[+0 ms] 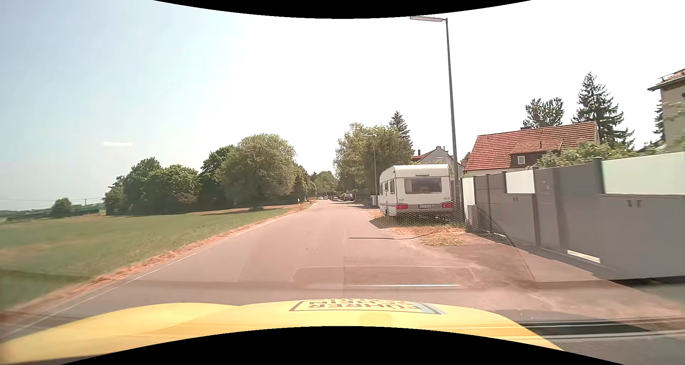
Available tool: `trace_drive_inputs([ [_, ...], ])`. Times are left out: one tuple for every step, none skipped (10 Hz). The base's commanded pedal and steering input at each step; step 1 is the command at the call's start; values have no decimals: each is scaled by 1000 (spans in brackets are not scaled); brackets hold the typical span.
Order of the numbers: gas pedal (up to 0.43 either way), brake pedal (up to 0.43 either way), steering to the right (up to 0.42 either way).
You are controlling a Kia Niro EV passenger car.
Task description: Follow the waypoints while adhering to traffic rules and regulations
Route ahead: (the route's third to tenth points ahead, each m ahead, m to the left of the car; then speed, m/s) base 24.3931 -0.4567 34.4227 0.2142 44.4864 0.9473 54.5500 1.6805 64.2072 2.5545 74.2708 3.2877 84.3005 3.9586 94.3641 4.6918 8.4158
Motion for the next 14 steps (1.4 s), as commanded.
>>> trace_drive_inputs([
  [67,0,-8],
  [67,0,-7],
  [67,0,-8],
  [67,0,-8],
  [67,0,-8],
  [67,0,-8],
  [67,0,-11],
  [67,0,-15],
  [67,0,-15],
  [67,0,-14],
  [67,0,-14],
  [67,0,-14],
  [67,0,-12],
  [67,0,-11],
])
